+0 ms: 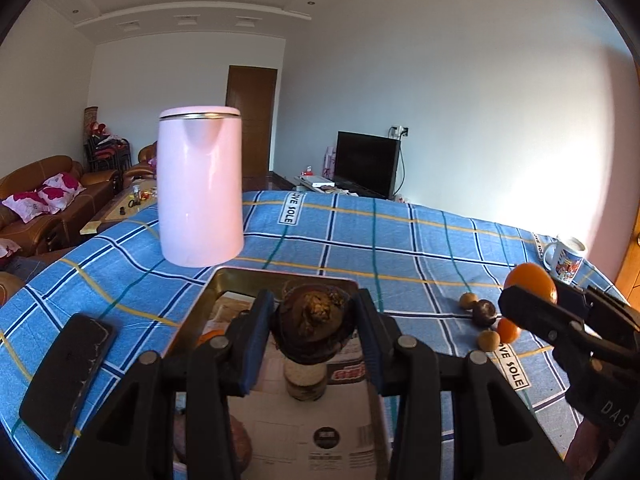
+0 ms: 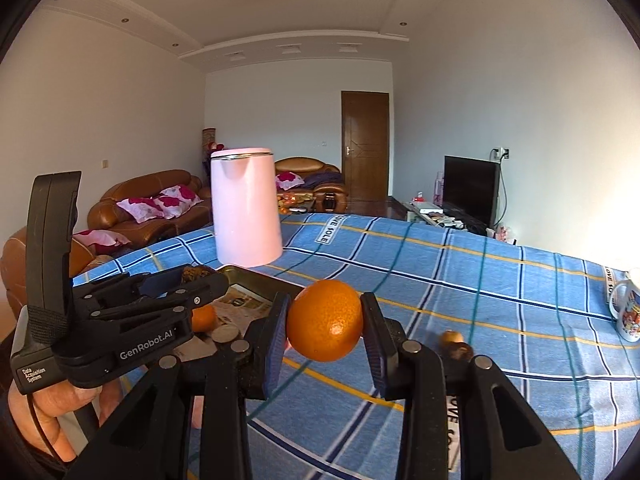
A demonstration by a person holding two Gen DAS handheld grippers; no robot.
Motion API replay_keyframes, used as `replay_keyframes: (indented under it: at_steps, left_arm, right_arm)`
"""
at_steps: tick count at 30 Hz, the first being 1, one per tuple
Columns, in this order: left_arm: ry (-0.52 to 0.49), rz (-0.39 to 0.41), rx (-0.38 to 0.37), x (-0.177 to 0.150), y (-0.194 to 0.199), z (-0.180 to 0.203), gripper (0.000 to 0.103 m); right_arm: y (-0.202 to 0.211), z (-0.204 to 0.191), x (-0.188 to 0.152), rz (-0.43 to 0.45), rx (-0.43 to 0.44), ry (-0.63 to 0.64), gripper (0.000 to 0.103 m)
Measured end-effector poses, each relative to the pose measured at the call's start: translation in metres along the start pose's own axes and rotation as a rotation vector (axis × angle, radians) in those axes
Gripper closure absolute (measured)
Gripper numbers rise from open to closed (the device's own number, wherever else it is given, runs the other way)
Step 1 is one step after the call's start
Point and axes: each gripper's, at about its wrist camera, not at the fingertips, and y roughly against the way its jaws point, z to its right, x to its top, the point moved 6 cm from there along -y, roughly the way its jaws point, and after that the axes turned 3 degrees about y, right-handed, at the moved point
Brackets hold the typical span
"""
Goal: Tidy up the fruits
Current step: 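Lower both grippers into the tin and open them to release the fruits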
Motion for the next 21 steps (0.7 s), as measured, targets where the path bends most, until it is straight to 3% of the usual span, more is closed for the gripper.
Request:
replay_keyframes:
  at_steps: [9, 21]
  left_arm:
    - [0.073, -0.051, 0.032, 0.0, -0.005, -0.049, 0.06]
    - [0.102, -0.103, 0.056, -0.011, -0.015, -0.073, 0.059]
  right_arm:
    - [-0.041, -0.053, -0.006, -0.08, 0.117, 0.026, 0.066]
    - [-0.076, -0.093, -0.027, -0.213, 0.165, 0.104, 0.065]
